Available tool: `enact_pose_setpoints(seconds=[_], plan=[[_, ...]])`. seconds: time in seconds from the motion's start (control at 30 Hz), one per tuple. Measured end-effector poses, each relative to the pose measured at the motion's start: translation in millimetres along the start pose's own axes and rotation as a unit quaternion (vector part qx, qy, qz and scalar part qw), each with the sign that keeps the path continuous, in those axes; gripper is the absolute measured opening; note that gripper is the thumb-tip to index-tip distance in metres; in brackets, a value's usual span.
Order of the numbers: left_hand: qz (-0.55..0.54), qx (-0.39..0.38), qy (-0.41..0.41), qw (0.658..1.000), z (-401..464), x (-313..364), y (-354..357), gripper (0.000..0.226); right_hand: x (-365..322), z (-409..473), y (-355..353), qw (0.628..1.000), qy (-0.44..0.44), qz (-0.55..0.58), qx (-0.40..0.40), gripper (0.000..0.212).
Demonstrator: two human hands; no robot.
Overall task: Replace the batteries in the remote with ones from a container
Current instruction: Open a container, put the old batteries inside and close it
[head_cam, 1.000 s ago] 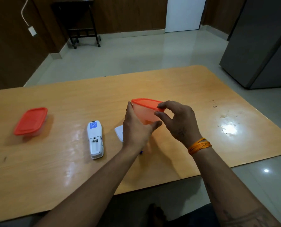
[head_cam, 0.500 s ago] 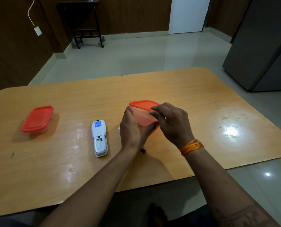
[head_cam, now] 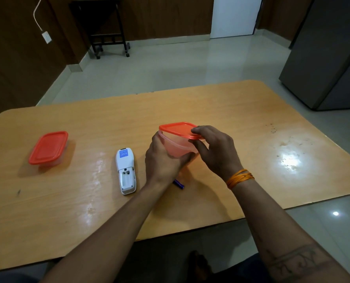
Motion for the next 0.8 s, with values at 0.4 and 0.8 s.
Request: enact_pose_setpoints(seconds=[0.4, 0.8], plan=[[0.015, -0.008, 0.006, 1.000, -3.4, 8.0, 2.8, 0.121, 32.6, 5.7, -19.3, 0.977, 0.138, 0.062, 0.151, 0.019], [-0.045, 0.010, -0.112, 0.993, -9.4, 17.8, 54.1, 0.099, 114.1, -60.4, -66.1, 0.837, 0.423, 0.140, 0.318, 0.033]])
Point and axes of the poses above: each hand's wrist, its own z-axis towards the middle knuckle, its own y-axis out of the palm, x = y × z, the point moved 7 cm from there along z, towards the middle knuckle, and after that the axes turned 2 degrees about y, right-handed, at the moved point
